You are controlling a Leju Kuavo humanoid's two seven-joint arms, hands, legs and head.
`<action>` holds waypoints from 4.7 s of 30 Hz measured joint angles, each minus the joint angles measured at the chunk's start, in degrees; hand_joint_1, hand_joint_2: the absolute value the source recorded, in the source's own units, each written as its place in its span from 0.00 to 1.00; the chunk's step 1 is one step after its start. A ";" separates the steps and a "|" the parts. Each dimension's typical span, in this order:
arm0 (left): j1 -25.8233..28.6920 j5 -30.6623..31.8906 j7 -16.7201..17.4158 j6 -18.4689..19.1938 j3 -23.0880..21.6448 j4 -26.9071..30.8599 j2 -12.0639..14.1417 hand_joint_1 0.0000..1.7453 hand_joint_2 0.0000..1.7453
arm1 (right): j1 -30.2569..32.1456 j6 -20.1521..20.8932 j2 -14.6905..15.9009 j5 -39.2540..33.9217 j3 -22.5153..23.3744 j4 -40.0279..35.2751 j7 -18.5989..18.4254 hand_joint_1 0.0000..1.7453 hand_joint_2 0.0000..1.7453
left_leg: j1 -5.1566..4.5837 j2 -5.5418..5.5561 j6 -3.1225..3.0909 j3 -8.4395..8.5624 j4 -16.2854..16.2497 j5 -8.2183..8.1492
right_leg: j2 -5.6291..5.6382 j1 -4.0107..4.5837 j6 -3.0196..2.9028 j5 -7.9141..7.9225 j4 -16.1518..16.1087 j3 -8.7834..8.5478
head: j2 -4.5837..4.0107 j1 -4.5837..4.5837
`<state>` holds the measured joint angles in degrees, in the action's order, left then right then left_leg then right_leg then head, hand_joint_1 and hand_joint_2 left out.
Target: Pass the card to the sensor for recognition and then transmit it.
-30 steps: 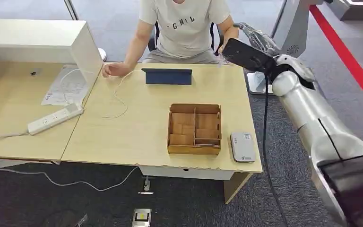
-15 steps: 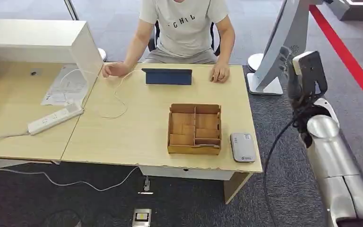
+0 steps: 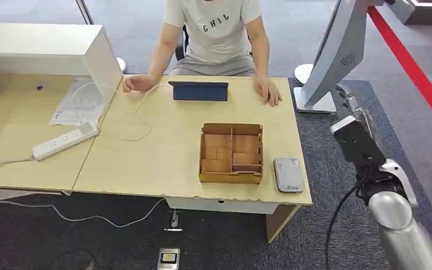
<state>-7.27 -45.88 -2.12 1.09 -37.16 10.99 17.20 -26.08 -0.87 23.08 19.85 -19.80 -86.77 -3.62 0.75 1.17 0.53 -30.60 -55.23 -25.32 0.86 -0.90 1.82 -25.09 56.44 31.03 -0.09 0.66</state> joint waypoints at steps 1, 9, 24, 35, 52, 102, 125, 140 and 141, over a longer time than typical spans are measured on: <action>-0.04 0.00 0.02 0.00 0.00 0.00 0.00 0.00 0.00 | 0.49 -0.15 0.18 3.20 -0.18 -0.93 -1.08 0.00 0.00 | 0.00 0.00 0.00 0.00 0.00 0.00 | 0.00 0.00 0.00 0.00 0.00 0.00 | 0.00 0.00; -0.33 -0.28 -0.06 0.50 0.00 0.00 0.02 0.00 0.00 | 3.17 7.19 1.64 19.16 -4.15 -8.11 -11.74 0.00 0.00 | 0.00 0.01 0.00 -0.02 0.01 0.00 | 0.00 0.00 0.00 0.00 0.00 0.01 | 0.00 0.00; -0.82 -1.18 0.46 1.70 0.00 0.00 0.31 0.00 0.00 | 5.60 12.57 -0.68 21.33 -8.99 -9.38 -18.03 0.00 1.00 | 0.01 0.02 0.00 -0.04 0.02 0.00 | -0.01 0.01 -0.01 -0.01 0.01 0.01 | 0.00 0.02; -0.81 -1.88 1.07 2.01 -0.02 0.00 0.39 0.00 0.00 | 6.25 14.23 -2.05 23.03 -12.55 -10.74 -19.24 0.00 1.00 | 0.01 0.01 0.00 -0.03 0.02 0.00 | 0.00 0.01 -0.01 -0.01 0.01 0.01 | 0.00 0.02; -0.81 -1.79 1.25 2.62 -0.09 0.00 0.54 0.00 0.00 | 6.68 18.19 -5.24 31.51 -16.28 -16.18 -21.80 0.00 1.00 | 0.01 0.00 0.00 -0.03 0.03 0.00 | 0.00 0.02 -0.01 -0.01 0.01 0.01 | 0.00 0.02; -4.03 1.31 0.22 4.04 -3.74 0.02 0.87 0.00 0.00 | -0.83 23.28 -14.91 44.32 -12.76 6.95 -17.29 0.00 1.00 | 0.04 0.01 0.03 -0.04 0.03 0.02 | -0.01 0.04 -0.02 -0.01 0.04 0.04 | 0.00 0.02; -7.86 0.90 -3.78 -1.86 -4.66 0.13 0.46 0.00 0.00 | 1.77 26.73 -13.44 40.47 -11.41 -0.11 -17.62 0.00 1.00 | 0.03 0.00 0.03 -0.04 0.02 0.03 | 0.01 0.04 -0.02 0.00 0.04 0.05 | 0.00 0.02; -6.88 -1.71 -7.61 -3.56 -4.11 0.13 0.09 0.00 1.00 | 0.50 26.67 -13.07 42.25 -10.73 -1.03 -15.33 0.00 1.00 | 0.04 -0.02 0.04 -0.06 0.03 0.02 | 0.03 0.05 -0.03 -0.01 0.04 0.08 | 0.00 0.02; -6.89 -1.86 -7.94 -3.65 -3.93 0.13 0.09 0.00 1.00 | 0.50 26.67 -13.09 42.33 -10.67 -1.03 -15.22 0.00 1.00 | 0.04 -0.02 0.04 -0.06 0.03 0.02 | 0.03 0.05 -0.03 -0.01 0.04 0.08 | 0.00 0.02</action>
<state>-14.15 -47.74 -10.06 -2.56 -41.09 11.13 17.29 -25.58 25.79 9.99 62.18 -30.47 -87.80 -18.84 0.79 1.15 0.57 -30.66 -55.21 -25.29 0.88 -0.85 1.80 -25.10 56.49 31.10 -0.09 0.68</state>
